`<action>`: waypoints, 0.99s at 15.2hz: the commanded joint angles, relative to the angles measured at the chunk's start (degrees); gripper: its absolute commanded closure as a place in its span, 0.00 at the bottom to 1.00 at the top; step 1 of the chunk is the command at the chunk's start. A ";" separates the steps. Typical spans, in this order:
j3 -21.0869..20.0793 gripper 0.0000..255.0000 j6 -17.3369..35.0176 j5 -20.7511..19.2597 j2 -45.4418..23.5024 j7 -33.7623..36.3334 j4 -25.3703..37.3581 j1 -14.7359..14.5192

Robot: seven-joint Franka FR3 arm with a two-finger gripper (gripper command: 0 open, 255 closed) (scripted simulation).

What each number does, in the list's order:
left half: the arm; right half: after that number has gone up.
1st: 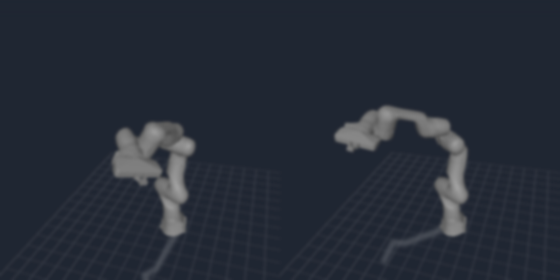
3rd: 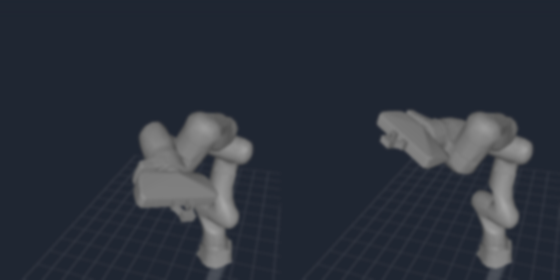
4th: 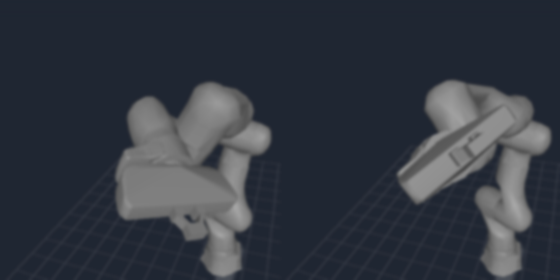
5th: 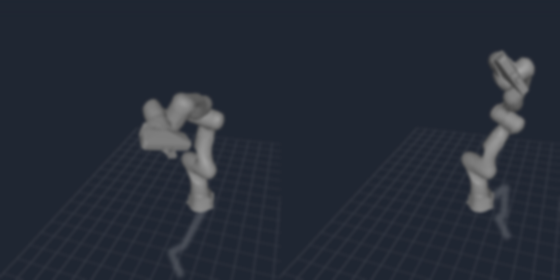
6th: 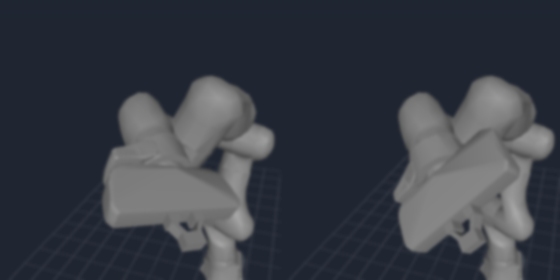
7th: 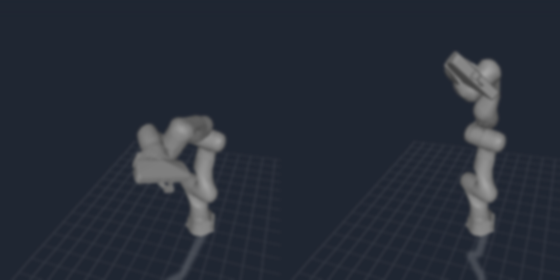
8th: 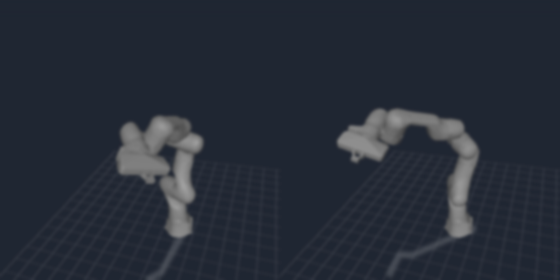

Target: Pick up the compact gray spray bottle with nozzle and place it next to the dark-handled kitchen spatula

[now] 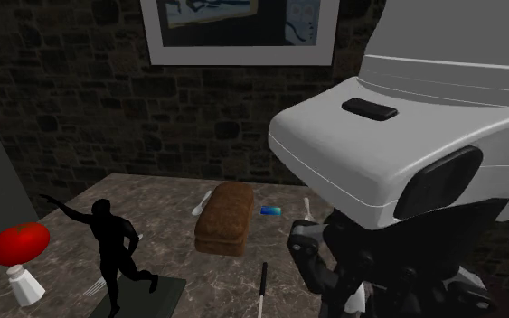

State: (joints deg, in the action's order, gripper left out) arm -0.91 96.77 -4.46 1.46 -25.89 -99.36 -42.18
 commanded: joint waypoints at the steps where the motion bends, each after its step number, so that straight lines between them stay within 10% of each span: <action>1: -0.01 1.00 1.68 -0.02 -0.01 0.15 -1.64 -0.01; 15: 0.06 1.00 12.33 -0.24 -0.65 0.90 -11.68 0.06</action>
State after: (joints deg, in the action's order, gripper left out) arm -0.89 108.37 -4.69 0.75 -24.97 -110.28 -42.17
